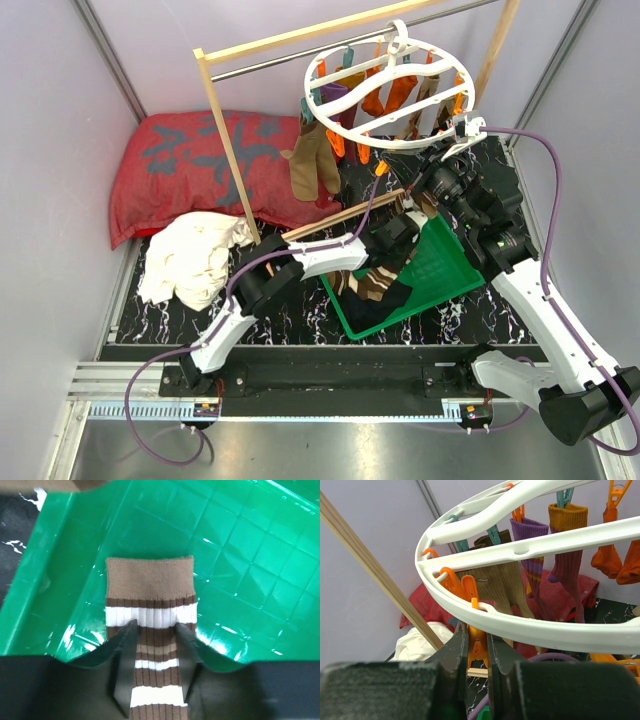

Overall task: Clip the socks to the hanger
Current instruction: Pick up the sock from the bin.

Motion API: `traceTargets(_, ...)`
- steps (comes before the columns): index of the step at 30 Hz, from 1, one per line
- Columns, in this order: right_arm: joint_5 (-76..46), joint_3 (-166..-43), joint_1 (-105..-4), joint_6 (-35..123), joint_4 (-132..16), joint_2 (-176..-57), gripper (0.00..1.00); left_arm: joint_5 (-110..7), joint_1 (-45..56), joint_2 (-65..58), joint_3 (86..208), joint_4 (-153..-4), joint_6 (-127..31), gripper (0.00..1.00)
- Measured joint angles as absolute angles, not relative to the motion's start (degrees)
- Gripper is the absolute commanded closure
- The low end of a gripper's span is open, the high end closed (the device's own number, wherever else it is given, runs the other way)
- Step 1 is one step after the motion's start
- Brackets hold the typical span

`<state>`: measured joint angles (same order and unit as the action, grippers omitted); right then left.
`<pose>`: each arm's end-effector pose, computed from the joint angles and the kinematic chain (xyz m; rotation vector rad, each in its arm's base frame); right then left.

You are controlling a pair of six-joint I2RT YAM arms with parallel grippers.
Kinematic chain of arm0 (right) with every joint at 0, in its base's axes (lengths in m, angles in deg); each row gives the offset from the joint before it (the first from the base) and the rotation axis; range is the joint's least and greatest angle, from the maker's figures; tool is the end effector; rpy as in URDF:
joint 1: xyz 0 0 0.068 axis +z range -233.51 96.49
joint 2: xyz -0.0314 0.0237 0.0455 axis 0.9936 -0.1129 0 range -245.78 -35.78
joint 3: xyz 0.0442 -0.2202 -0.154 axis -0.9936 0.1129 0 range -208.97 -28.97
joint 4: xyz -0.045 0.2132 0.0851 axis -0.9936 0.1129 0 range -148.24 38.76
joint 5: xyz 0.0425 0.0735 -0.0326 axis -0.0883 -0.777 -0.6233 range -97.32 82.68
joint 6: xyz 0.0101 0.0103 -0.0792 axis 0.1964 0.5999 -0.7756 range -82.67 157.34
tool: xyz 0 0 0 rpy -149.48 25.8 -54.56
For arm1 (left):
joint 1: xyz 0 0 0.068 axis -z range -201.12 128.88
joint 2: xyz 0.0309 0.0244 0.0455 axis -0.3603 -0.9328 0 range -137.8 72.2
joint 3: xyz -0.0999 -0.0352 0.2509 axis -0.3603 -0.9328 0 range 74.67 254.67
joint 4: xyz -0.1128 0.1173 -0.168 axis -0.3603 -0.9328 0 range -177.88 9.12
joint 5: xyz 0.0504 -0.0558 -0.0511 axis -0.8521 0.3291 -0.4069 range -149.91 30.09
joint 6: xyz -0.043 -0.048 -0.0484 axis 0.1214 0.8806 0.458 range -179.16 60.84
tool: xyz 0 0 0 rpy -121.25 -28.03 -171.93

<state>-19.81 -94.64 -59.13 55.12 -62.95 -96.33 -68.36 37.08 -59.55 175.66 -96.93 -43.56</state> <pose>0.2120 0.1126 0.4462 -0.2688 1.4216 0.7597 0.2769 -0.4273 0.1474 0.8132 2.2802 -0.4322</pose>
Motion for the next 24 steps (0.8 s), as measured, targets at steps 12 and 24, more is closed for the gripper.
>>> traceTargets(12, -19.8, -94.6, -59.1, 55.1, -62.9, -96.3, 0.91, -67.5, 37.4, -51.4, 162.6, -91.9, -42.6, 1.0)
traceTargets(24, -19.8, -94.6, -59.1, 55.1, -62.9, -96.3, 0.91, -68.0, 37.4, -22.5, 139.8, -75.0, -42.2, 1.0)
